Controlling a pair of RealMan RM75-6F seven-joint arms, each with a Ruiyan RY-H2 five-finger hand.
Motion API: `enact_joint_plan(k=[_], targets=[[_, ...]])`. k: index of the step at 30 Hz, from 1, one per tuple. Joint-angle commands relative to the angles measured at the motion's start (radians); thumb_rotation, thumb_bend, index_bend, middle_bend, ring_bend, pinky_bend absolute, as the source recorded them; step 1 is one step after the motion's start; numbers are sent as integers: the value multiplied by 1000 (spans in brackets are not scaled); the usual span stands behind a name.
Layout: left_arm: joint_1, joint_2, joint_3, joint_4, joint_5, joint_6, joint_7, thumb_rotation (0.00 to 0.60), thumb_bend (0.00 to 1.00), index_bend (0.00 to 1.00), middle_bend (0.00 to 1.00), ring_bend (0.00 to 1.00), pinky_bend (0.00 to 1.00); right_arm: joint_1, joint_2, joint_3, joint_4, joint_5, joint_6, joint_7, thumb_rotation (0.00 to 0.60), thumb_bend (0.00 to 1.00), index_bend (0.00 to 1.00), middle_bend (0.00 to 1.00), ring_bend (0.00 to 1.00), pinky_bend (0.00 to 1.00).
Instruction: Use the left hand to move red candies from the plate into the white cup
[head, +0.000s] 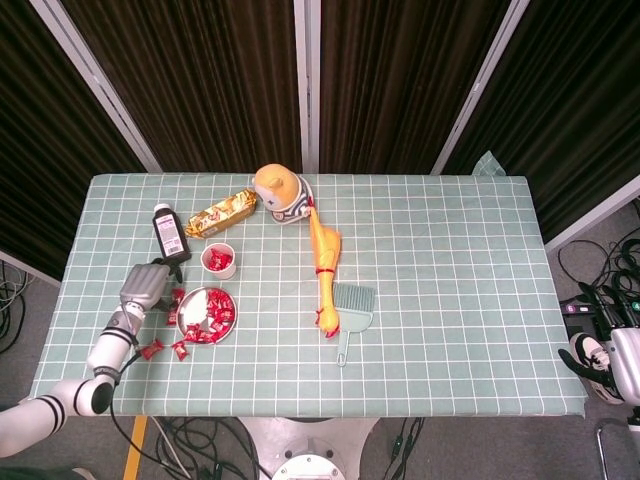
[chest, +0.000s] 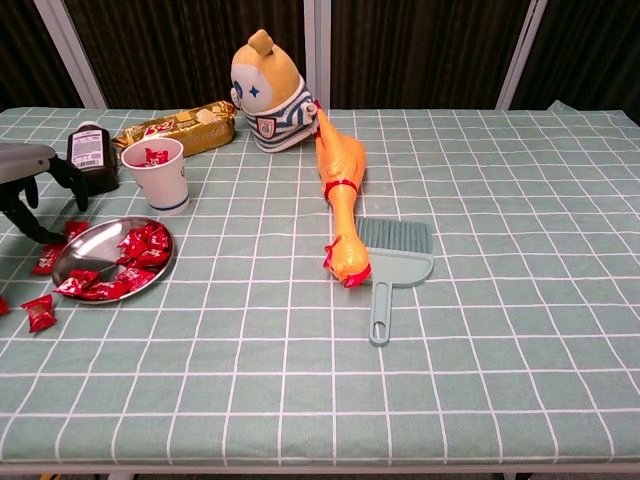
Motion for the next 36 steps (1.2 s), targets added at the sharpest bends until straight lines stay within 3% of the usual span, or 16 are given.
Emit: enact_joint_plan(k=[1, 17, 27, 36], targets=[[0, 5, 2, -4, -21, -2, 25, 600, 209, 481, 310, 215, 400, 1, -1, 0, 0, -1, -1, -1, 600, 101, 88, 240, 80, 330], [-19, -44, -17, 89, -64, -9, 60, 600, 221, 509, 310, 215, 400, -3, 2, -2, -3, 1, 1, -2, 600, 101, 88, 240, 80, 330], [-13, -1, -36, -27, -58, 14, 38, 600, 220, 492, 310, 215, 400, -4, 6, -1, -6, 0, 4, -5, 600, 101, 89, 240, 80, 331], [-35, -29, -24, 8, -83, -12, 82, 600, 220, 491, 310, 215, 400, -11, 7, -2, -6, 5, 9, -5, 600, 101, 91, 240, 80, 331]])
